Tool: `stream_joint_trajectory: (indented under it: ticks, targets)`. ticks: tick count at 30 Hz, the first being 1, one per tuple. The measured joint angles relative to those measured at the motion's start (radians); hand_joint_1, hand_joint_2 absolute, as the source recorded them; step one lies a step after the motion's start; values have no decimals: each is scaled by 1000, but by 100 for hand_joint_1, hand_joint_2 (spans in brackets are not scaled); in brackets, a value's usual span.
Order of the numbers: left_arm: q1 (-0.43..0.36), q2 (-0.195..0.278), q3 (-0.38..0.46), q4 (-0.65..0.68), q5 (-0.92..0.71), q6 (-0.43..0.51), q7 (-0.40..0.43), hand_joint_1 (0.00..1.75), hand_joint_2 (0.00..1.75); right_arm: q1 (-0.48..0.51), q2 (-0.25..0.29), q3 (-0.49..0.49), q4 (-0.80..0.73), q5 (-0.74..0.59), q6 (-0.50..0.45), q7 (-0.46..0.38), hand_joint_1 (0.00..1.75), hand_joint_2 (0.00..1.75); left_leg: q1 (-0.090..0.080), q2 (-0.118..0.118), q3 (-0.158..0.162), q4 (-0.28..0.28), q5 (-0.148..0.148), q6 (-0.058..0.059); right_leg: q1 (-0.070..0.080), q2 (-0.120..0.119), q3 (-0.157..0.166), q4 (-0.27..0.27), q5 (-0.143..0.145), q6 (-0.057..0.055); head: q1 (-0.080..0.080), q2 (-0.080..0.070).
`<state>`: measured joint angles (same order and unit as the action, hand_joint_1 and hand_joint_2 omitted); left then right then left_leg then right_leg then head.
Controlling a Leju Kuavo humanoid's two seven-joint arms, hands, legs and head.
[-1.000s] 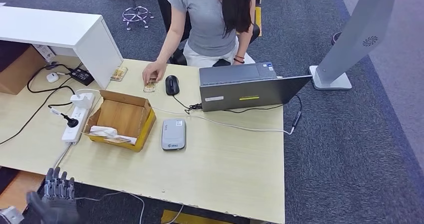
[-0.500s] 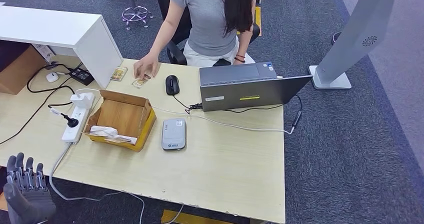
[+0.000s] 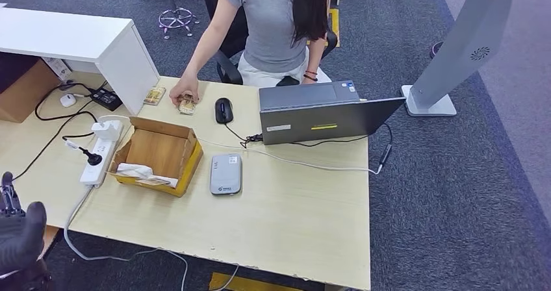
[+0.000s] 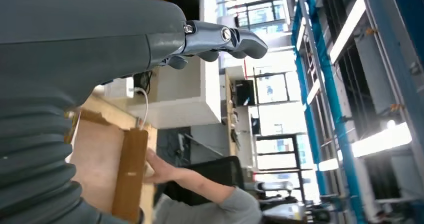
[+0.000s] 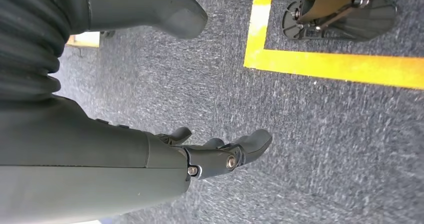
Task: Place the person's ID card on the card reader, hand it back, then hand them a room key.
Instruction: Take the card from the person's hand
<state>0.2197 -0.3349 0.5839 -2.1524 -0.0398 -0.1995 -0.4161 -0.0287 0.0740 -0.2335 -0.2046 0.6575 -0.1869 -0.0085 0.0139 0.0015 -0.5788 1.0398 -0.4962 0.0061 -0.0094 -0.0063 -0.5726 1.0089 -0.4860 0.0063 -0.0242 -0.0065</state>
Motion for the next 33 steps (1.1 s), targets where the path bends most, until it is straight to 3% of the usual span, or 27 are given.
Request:
stream_joint_trajectory:
  ticks: [3,7,10,14,25,28,33]
  targets:
    - [-107,27,-12,3,-327,93,33,0,175,-5,0,0,0,41,16,-5,0,175,0,0,0,0,2,0,0,-1,-1,0,1,0,0,0]
    - [-303,93,-89,65,-887,284,169,0,175,-18,0,0,1,98,33,-16,0,175,0,-1,0,0,5,-1,0,-1,0,0,5,-1,0,0]
    - [-426,157,-165,142,-1139,362,254,0,175,-23,0,0,2,126,39,-20,0,175,0,-1,-1,0,7,-1,0,0,0,1,6,-1,0,0]
    - [-501,205,-225,202,-1181,380,277,0,175,-23,0,0,2,133,41,-20,0,175,0,1,-1,0,7,-1,0,2,-1,1,6,0,0,0]
    - [-525,242,-262,246,-1191,382,281,0,175,-23,0,0,3,140,41,-20,0,175,0,1,-3,0,6,-1,0,2,-3,0,5,0,0,0]
    - [-546,253,-275,264,-1280,379,317,0,175,-24,0,0,3,148,44,-19,0,175,0,1,-3,0,6,-1,0,2,-3,0,5,0,0,0]
    - [-674,301,-317,399,-1483,362,412,0,175,-29,0,0,3,171,55,-10,0,175,0,0,-3,0,8,-1,0,1,-3,1,7,-1,0,0]
